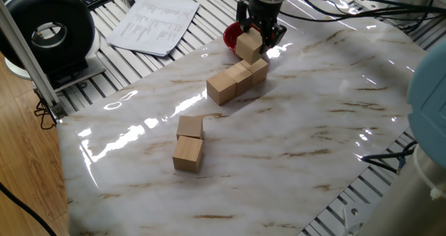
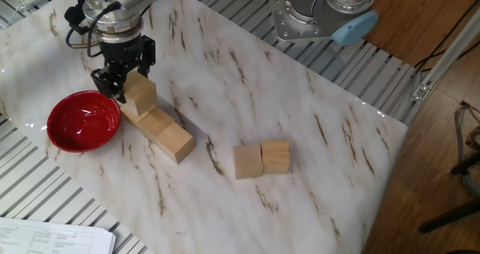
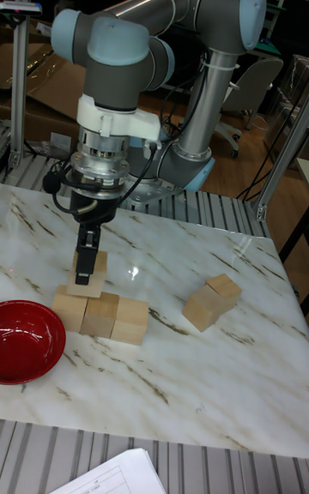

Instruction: Stack the blocks into a pyramid shape

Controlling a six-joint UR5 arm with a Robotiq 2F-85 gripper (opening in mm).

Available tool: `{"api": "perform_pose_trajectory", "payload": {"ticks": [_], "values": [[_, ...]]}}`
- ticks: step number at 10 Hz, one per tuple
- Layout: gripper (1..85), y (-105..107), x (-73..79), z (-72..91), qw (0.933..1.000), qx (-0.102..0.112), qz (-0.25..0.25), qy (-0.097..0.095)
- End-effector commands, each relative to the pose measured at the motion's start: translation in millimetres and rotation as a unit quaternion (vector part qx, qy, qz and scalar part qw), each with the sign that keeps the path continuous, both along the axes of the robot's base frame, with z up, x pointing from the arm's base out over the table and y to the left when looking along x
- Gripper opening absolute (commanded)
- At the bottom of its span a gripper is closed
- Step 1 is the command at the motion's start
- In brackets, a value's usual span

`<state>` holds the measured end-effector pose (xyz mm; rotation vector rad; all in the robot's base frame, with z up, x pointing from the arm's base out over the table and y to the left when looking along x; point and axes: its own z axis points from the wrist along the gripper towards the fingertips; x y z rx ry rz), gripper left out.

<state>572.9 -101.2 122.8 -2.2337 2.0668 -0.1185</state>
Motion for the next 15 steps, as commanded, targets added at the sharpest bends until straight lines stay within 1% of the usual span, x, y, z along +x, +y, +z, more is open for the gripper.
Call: {"api": "perform_pose_trajectory", "payload": {"ticks": [1,2,3,5,7,9,13,15], "values": [[1.0,6.1,-8.6,-9.1,0.9998,0.007,0.016,0.009],[1.0,7.1,-10.4,-13.2,0.9997,0.008,0.021,0.01],[1.0,4.7,-10.1,-12.4,0.9998,0.007,0.019,0.009],[1.0,2.8,-5.7,-8.6,0.9995,0.023,-0.019,0.011],[1.0,-3.5,-1.3,-9.3,0.9994,0.023,-0.023,0.012],[1.0,-7.6,2.0,-8.9,0.9992,0.024,-0.026,0.018],[1.0,-1.2,8.7,-17.6,0.9988,0.024,-0.036,0.022],[1.0,-2.0,10.3,-20.7,0.9988,0.016,-0.038,0.024]]}}
